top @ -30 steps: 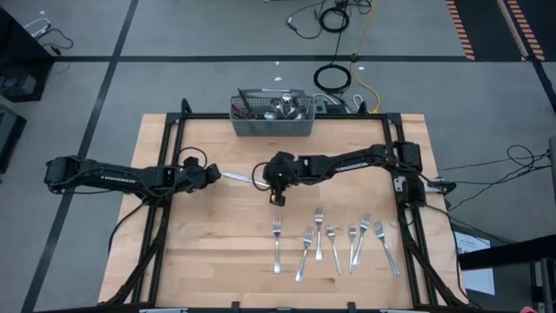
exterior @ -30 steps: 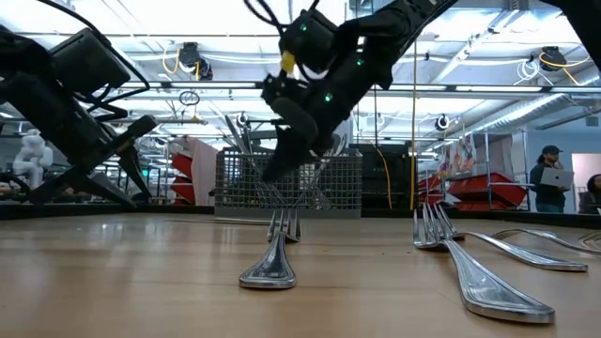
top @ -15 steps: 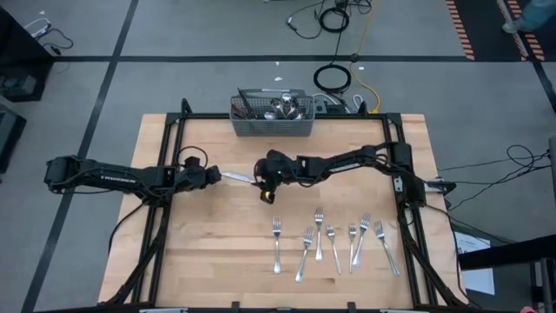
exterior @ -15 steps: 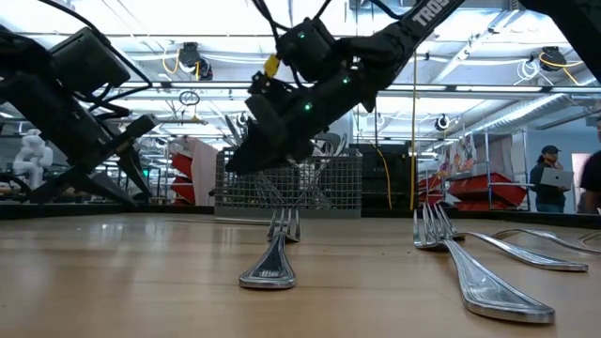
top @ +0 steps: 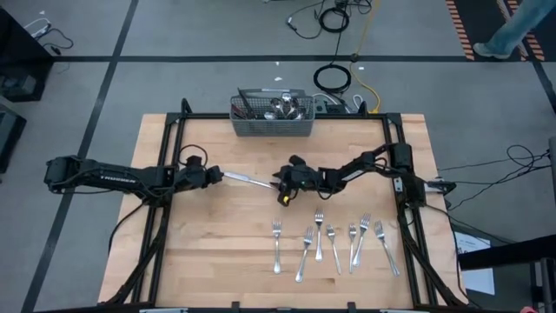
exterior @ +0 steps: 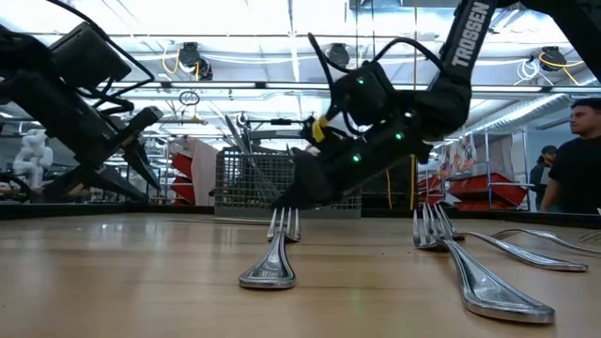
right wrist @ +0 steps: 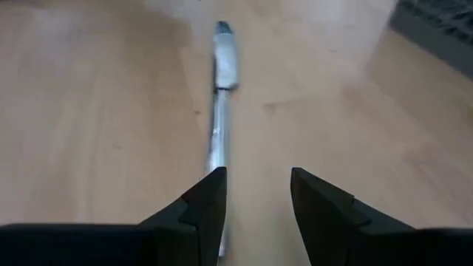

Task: Sort silverware
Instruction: Put the silver knife into the gray utensil holder

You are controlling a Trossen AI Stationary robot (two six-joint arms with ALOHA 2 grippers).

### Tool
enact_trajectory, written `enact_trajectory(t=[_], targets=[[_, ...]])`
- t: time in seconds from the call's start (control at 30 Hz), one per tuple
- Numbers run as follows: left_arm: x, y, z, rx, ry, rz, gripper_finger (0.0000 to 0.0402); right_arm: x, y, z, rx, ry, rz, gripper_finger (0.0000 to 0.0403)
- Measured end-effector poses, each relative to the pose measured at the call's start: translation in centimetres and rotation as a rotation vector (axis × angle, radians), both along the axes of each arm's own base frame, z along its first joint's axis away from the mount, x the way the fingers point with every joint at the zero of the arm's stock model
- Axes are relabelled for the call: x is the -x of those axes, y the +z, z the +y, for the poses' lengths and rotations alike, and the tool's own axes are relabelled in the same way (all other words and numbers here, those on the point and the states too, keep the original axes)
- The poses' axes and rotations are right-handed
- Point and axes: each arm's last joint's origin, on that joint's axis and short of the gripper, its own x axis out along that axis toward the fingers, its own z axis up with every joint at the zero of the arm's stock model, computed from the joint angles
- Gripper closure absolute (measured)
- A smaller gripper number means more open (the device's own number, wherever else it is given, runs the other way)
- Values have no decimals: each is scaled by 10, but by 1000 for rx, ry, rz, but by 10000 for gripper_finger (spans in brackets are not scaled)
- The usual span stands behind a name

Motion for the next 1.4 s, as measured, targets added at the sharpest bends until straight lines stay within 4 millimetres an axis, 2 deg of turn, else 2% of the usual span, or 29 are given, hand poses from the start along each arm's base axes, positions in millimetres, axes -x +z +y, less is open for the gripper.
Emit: enact_trajectory(t=[0.23, 0.43, 0.53, 0.63, 0.7, 0.93, 1.2, 1.3, 1.4], targets=[[0, 0, 0, -3, 2, -3, 268, 3, -8, 3, -5, 91, 10, 261], [0, 0, 0, -8, 7, -3, 268, 2, -13, 3, -36, 65, -5, 261], [-1, 0, 0, -8, 8, -2, 268, 0, -6, 3, -69, 59, -58, 261], [-1, 0, 0, -7, 7, -5, 268, -9, 13, 8, -70, 52, -145, 261], [-1, 0, 0, -7, 7, -5, 268, -13, 14, 13, -73, 61, -146, 261], [-1, 0, 0, -11, 1, -2, 268, -20, -11, 23, -22, 3, -46, 261], [-1, 0, 0, -4, -32, 6, 268, -16, -50, 22, -128, -99, -6, 263], [-1, 0, 0, -5, -34, 7, 268, -14, -55, 21, -156, -168, 41, 287], [-1, 0, 0, -6, -37, 7, 268, -14, -56, 21, -157, -169, 50, 341]])
